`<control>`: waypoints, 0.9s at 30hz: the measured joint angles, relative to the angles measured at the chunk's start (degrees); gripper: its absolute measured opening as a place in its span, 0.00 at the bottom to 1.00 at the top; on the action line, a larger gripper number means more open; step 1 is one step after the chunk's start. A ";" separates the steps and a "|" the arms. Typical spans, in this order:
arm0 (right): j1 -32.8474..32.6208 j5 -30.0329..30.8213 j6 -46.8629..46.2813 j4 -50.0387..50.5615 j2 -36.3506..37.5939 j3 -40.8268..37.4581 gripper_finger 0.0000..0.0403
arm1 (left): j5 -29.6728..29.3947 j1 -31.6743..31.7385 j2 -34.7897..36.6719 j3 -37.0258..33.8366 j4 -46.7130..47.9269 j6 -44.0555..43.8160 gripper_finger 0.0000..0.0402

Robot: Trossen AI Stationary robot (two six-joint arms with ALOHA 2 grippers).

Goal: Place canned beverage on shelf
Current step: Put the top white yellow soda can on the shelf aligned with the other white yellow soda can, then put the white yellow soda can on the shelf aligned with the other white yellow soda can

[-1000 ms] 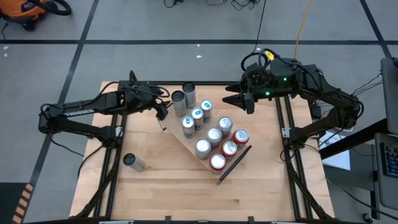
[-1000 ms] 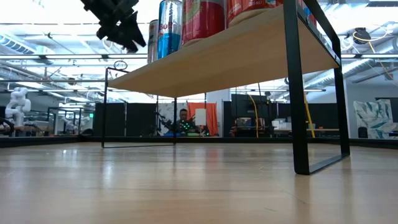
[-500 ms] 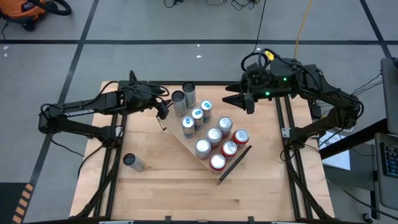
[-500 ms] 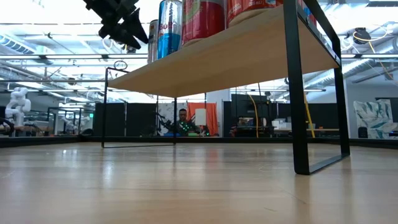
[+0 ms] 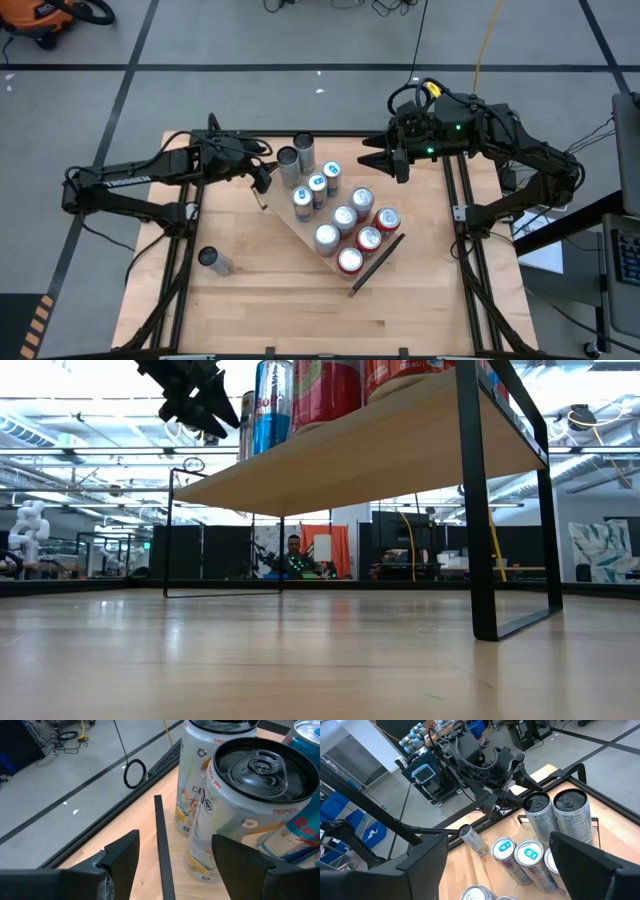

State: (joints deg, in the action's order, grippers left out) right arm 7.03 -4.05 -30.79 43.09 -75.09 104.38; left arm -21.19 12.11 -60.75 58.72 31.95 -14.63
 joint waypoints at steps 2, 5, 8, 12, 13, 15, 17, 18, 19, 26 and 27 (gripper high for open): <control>0.00 0.00 0.00 -0.01 0.00 0.00 0.80 | -0.06 -0.25 0.00 0.00 0.11 0.00 0.62; 0.00 0.00 0.00 0.00 0.00 0.00 0.80 | -0.68 -0.25 0.00 0.00 0.78 0.00 0.62; -0.01 0.00 -0.01 0.00 0.00 0.00 0.80 | -2.16 -0.25 0.05 0.51 2.68 0.00 0.62; -0.02 -0.07 0.01 0.00 0.00 0.00 0.80 | -2.60 -0.25 0.61 3.40 5.67 -0.69 0.62; -0.02 -0.09 0.04 0.02 0.00 0.00 0.80 | -2.21 -0.33 0.67 4.57 7.41 -1.46 0.62; -0.02 -0.26 0.07 0.02 0.00 0.00 0.80 | -0.66 -0.81 0.70 7.39 11.21 -3.21 0.62; 0.00 -0.35 0.25 0.04 0.00 0.00 0.80 | 1.35 -1.86 0.70 10.46 16.37 -5.06 0.62; -0.02 -0.36 0.54 0.03 0.00 0.00 0.80 | 2.34 -2.58 0.70 11.95 18.90 -6.14 0.62; -0.01 -0.41 0.80 0.04 0.00 0.00 0.80 | 3.22 -3.44 0.70 13.50 21.17 -7.58 0.62; -0.02 -0.44 3.42 0.08 0.00 0.00 0.80 | 6.84 -11.86 0.70 21.91 32.67 -19.36 0.62; -0.02 -0.44 3.72 0.14 0.00 0.00 0.80 | 7.47 -13.14 0.62 22.66 33.78 -21.18 0.62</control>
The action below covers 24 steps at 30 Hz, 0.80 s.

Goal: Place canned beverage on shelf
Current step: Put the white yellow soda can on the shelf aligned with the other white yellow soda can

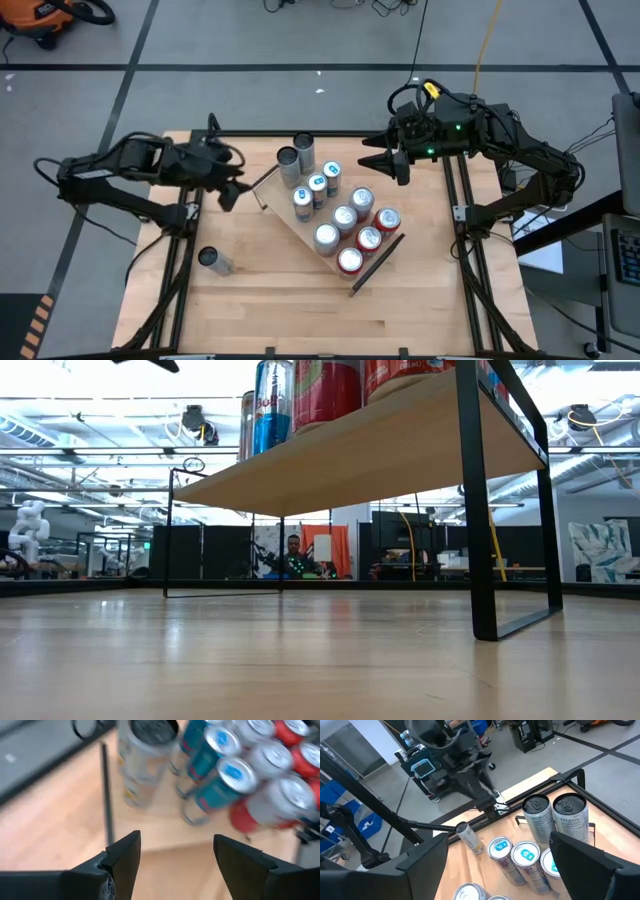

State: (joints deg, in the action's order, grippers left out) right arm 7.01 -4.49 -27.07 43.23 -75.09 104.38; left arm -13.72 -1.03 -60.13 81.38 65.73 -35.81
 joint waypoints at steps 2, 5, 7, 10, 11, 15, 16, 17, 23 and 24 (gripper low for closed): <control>0.00 0.00 0.60 0.24 0.00 0.00 0.80 | 1.65 -2.51 -0.31 1.01 2.16 -3.30 0.62; 0.00 -0.11 0.98 0.43 0.00 0.00 0.80 | 5.78 -6.06 -1.21 1.62 4.41 -7.12 0.62; 0.02 -0.17 1.12 0.50 0.00 0.00 0.80 | 9.07 -8.42 -2.19 1.63 6.19 -9.47 0.62; 0.00 -0.22 1.43 1.71 0.00 0.00 0.80 | 12.03 -12.04 -4.47 1.63 11.32 -13.99 0.62; 0.01 -0.23 1.46 2.46 0.00 0.00 0.80 | 12.79 -13.04 -5.26 1.63 13.67 -15.62 0.62; 0.00 -0.28 1.64 5.25 0.00 0.00 0.80 | 18.07 -15.55 -8.48 1.63 21.88 -22.65 0.62; 0.00 -0.47 1.63 6.01 0.01 0.00 0.80 | 19.55 -15.92 -9.12 1.63 23.07 -24.23 0.62; 0.02 -1.15 1.64 6.53 0.02 0.00 0.80 | 20.72 -16.17 -9.76 1.62 23.97 -26.21 0.62; -0.03 -5.03 2.29 7.67 0.02 0.00 0.80 | 22.58 -18.56 -12.18 1.60 24.25 -34.34 0.65; -0.04 -5.94 2.29 7.75 0.02 0.00 0.80 | 22.84 -19.08 -12.48 1.28 24.03 -34.41 0.67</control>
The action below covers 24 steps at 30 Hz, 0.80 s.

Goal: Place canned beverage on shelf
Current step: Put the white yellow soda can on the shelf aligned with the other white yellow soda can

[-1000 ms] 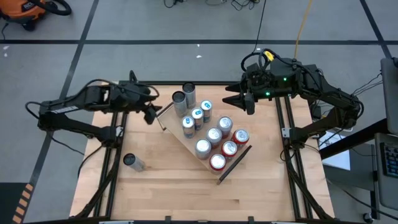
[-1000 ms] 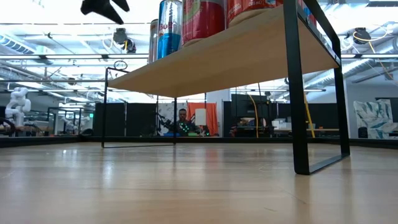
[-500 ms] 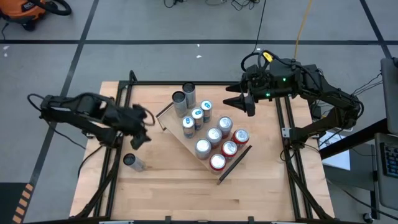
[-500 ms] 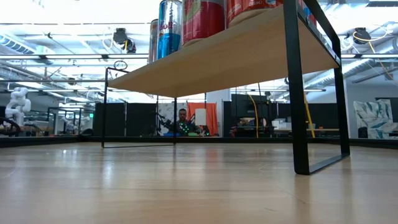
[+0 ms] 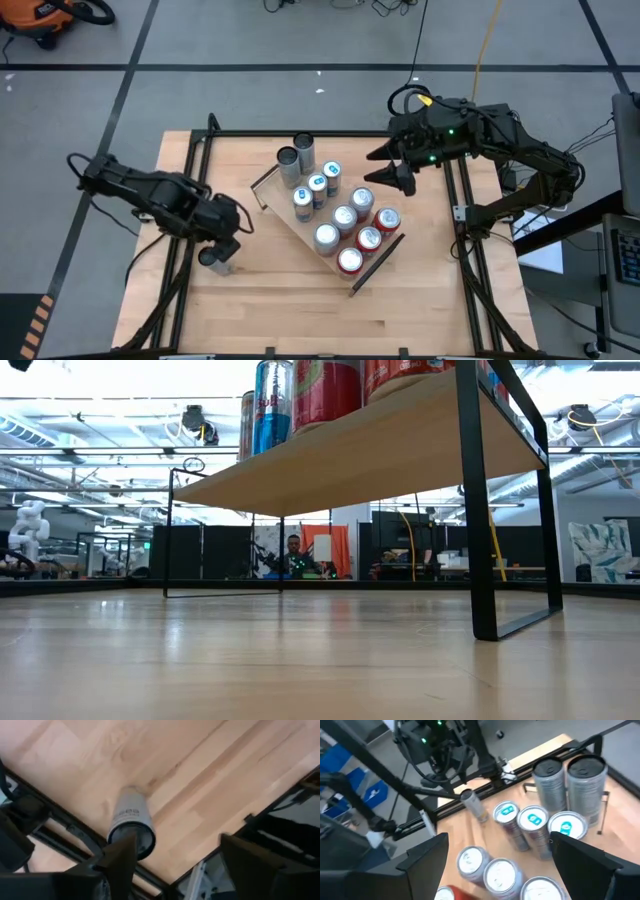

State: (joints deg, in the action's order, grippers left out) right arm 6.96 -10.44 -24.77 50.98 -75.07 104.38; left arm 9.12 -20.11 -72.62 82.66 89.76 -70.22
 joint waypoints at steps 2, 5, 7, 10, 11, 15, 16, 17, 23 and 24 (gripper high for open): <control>0.00 -1.38 0.02 0.02 0.00 0.00 0.80 | 0.48 -0.87 -0.14 -1.57 0.19 -0.62 0.72; -0.25 -3.56 0.15 0.09 0.00 0.00 0.80 | 2.25 -2.34 -0.03 -5.00 0.34 -2.39 0.78; -0.75 -5.04 0.19 0.54 0.00 0.00 0.80 | 4.03 -3.14 -0.05 -6.96 0.28 -3.05 0.81; -2.03 -6.40 -0.02 1.42 0.00 0.00 0.80 | 4.61 -4.14 0.14 -9.07 0.33 -4.28 0.84; -2.62 -6.39 -0.18 1.92 0.00 0.00 0.80 | 4.46 -4.25 0.12 -9.86 0.30 -4.37 0.85; -5.09 -6.39 -0.96 2.56 0.00 0.00 0.80 | 4.40 -4.36 0.37 -13.48 0.35 -4.28 0.85; -5.68 -6.40 -0.96 2.51 0.00 0.00 0.80 | 4.42 -4.36 0.37 -14.16 0.22 -4.11 0.85; -6.25 -6.40 -0.96 2.49 0.00 0.00 0.80 | 4.42 -4.36 0.37 -14.74 -0.01 -4.05 0.85; -7.95 -6.34 -0.92 2.49 0.00 0.00 0.80 | 3.77 -4.36 0.48 -16.68 -3.97 -4.09 0.85; -8.03 -6.32 -0.93 2.49 0.00 0.00 0.80 | 3.10 -4.36 0.50 -16.68 -4.07 -4.09 0.85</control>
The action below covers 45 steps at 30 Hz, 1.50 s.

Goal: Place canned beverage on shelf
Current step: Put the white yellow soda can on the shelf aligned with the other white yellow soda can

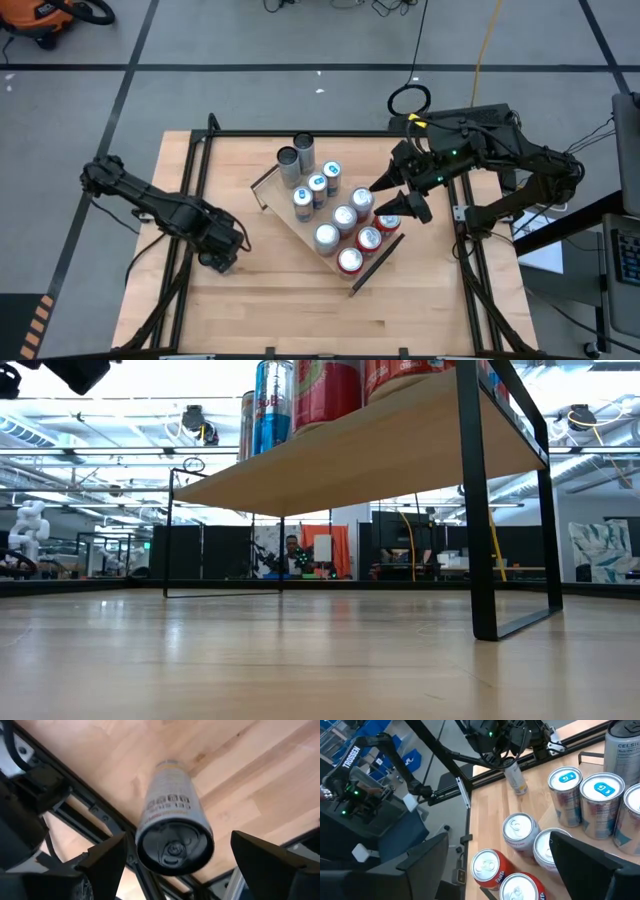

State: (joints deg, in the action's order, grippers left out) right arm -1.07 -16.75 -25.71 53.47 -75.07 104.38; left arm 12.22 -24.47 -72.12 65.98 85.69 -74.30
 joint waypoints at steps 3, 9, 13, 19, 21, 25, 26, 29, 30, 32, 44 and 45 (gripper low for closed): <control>-0.44 0.12 -0.62 0.00 0.00 0.00 0.80 | -1.85 0.00 0.04 0.00 0.16 -0.10 0.85; -1.86 0.57 -1.62 -0.02 0.00 0.00 0.80 | -2.84 -0.07 0.04 0.00 0.62 0.02 0.85; -3.40 2.82 -1.93 -0.02 0.00 0.00 0.80 | -2.61 -0.05 0.04 -1.46 0.05 -0.25 0.85; -5.27 3.56 -2.13 -0.02 0.02 0.00 0.80 | -0.49 -0.83 0.01 -4.16 -1.54 -1.38 0.85; -5.80 4.58 -2.13 -0.02 0.02 0.00 0.80 | -0.49 -0.81 0.02 -4.25 -1.98 -1.64 0.85; -6.39 6.37 -2.13 -0.02 0.02 0.00 0.80 | 1.29 -0.81 0.02 -4.26 -2.99 -1.68 0.85; -6.48 6.41 -2.13 -0.02 0.02 0.00 0.80 | 1.96 -0.81 0.02 -4.26 -3.16 -1.70 0.85; -6.55 6.45 -2.13 -0.02 0.02 0.00 0.80 | 2.36 -0.81 0.02 -4.26 -4.19 -1.90 0.85; -6.55 6.45 -2.13 -0.02 0.02 0.00 0.80 | 2.36 -0.83 0.02 -4.26 -4.21 -1.91 0.85; -6.55 6.46 -2.07 -0.02 0.02 0.00 0.80 | 2.28 -0.85 0.02 -4.26 -4.19 -1.90 0.85; -6.55 6.47 -1.20 -0.02 0.02 0.00 0.80 | 2.28 -0.85 0.02 -4.26 -4.15 -3.41 0.85; -6.55 6.47 -1.16 -0.02 0.02 0.00 0.80 | 2.32 -0.85 0.02 -4.26 -4.06 -3.43 0.85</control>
State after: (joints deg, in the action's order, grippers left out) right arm -7.62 -10.28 -26.87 53.45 -75.05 104.38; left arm 14.54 -25.32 -72.10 61.71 81.63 -77.73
